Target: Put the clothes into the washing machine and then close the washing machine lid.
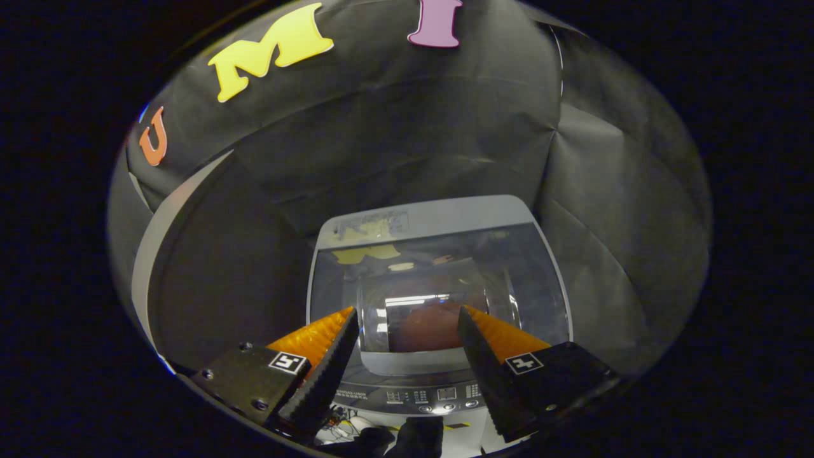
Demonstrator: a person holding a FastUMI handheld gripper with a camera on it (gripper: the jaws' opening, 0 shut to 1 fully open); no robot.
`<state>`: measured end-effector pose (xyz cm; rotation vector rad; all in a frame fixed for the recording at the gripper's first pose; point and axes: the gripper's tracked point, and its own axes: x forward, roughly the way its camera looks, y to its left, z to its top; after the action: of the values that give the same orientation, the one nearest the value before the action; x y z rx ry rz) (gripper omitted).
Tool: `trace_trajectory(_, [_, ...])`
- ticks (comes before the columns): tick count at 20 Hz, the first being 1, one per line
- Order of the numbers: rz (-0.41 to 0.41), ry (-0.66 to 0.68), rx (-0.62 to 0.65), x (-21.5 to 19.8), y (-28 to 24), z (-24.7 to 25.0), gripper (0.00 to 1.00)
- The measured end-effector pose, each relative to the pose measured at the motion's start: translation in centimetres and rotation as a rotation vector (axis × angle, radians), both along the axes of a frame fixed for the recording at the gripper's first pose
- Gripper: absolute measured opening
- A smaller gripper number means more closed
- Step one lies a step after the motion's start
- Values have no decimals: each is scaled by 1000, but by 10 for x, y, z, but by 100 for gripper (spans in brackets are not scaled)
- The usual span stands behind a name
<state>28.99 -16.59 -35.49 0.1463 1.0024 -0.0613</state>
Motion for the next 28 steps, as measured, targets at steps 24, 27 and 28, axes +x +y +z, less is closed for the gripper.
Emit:
trace_trajectory(24, [-146,-393,-94,-165,70,154,98])
trace_trajectory(27, [-143,-489,-99,-180,74,198,98])
trace_trajectory(28, [-135,-522,-96,-187,74,211,98])
